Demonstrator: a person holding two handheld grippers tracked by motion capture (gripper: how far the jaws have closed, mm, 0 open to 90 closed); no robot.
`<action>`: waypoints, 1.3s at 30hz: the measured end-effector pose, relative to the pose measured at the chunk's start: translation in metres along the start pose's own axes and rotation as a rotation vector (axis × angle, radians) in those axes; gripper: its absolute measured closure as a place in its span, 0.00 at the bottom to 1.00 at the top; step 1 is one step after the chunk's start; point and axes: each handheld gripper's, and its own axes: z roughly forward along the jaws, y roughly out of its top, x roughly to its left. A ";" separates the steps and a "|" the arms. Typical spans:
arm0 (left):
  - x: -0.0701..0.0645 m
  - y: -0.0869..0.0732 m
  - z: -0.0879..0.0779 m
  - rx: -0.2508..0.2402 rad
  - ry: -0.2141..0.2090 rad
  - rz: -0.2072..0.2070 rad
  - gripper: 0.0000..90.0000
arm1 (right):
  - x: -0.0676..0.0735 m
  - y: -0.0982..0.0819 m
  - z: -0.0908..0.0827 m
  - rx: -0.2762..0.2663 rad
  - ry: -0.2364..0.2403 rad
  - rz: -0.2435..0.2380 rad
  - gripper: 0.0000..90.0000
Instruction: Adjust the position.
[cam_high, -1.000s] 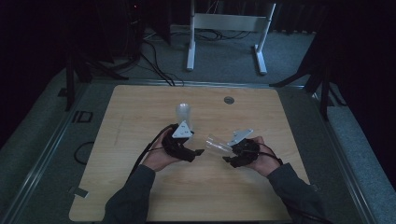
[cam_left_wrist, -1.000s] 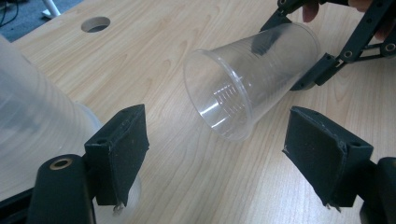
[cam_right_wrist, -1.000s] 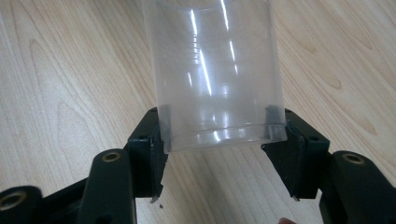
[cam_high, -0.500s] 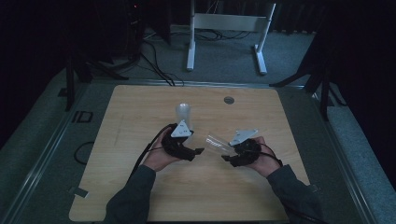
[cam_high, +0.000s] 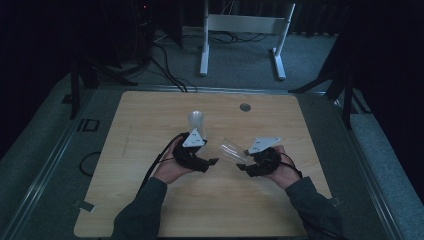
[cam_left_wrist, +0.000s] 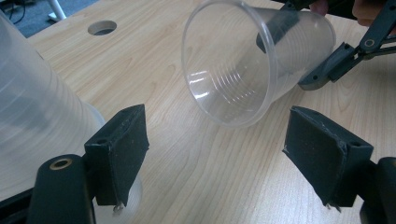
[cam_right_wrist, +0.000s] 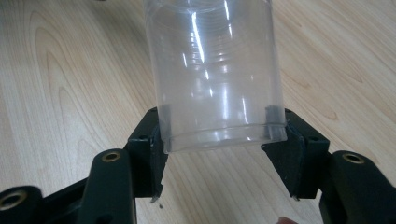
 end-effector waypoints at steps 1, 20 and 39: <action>0.000 0.000 0.000 -0.002 -0.001 -0.004 0.24 | 0.000 0.000 0.000 -0.003 0.003 0.003 0.47; 0.002 0.000 -0.001 -0.029 -0.015 -0.032 0.24 | -0.004 0.000 -0.008 -0.098 0.007 0.051 0.47; 0.006 0.001 -0.004 -0.067 -0.035 -0.067 0.25 | -0.006 0.000 -0.009 -0.186 0.021 0.103 0.47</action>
